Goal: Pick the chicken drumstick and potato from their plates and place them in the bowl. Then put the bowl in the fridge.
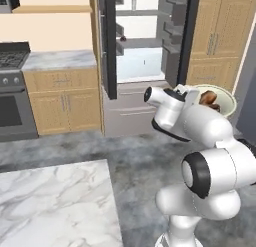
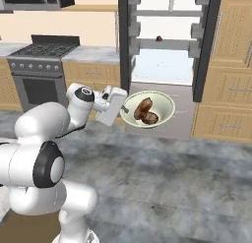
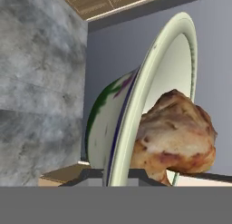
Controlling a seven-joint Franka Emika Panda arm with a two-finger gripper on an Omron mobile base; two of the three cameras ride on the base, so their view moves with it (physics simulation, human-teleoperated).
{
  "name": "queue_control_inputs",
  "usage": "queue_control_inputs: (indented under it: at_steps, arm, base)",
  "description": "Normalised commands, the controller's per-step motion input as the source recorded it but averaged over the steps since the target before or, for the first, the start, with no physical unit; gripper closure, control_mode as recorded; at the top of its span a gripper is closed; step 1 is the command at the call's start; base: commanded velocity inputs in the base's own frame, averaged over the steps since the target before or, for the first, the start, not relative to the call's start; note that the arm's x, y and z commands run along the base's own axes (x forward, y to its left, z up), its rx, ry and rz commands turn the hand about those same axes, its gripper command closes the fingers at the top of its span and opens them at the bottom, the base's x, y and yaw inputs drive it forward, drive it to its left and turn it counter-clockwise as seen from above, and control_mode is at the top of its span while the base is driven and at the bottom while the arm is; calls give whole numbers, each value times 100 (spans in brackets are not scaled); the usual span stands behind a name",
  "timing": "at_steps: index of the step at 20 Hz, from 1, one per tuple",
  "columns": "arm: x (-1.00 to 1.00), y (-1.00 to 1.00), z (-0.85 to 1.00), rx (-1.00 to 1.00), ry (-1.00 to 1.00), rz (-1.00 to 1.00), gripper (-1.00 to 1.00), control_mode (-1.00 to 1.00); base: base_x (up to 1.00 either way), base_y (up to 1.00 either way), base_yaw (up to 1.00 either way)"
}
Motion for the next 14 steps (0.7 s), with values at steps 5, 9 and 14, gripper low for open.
queue_control_inputs:
  at_steps: [5,9,14]
  arm:
    - [0,0,0,0,0,0,100,100]
    - [0,0,0,0,0,0,100,100]
    - [0,0,0,0,0,0,100,100]
  base:
    - [66,-38,19]
    - [62,-43,16]
    - [56,-39,25]
